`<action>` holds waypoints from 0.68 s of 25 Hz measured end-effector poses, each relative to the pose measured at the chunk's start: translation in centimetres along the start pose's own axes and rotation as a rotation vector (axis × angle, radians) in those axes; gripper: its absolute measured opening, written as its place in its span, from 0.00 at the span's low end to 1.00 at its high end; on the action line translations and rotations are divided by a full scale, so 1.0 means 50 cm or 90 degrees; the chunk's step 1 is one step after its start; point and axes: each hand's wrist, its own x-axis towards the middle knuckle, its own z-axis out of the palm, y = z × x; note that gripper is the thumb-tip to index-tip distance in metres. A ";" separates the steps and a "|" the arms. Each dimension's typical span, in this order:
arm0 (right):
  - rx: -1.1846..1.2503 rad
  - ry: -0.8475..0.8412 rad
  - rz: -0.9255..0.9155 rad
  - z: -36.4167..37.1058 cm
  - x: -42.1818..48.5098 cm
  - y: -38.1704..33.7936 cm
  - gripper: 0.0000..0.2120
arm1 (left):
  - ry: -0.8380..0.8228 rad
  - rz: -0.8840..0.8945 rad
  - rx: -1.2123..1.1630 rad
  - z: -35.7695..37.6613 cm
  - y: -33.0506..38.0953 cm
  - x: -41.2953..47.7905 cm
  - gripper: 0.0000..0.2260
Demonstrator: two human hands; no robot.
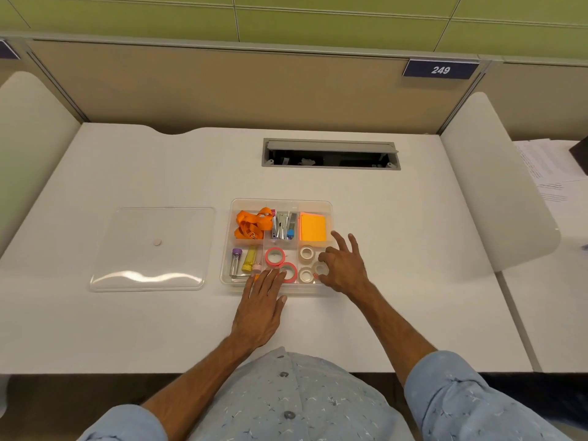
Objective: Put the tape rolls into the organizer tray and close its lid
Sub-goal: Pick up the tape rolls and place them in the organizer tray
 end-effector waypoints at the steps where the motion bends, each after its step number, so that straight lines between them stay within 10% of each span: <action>1: -0.001 0.004 0.000 0.001 -0.001 0.001 0.22 | -0.005 0.008 0.009 0.000 -0.005 0.001 0.27; 17: 0.078 0.032 0.064 0.019 -0.001 -0.061 0.19 | 0.007 0.012 0.028 0.005 -0.005 -0.001 0.29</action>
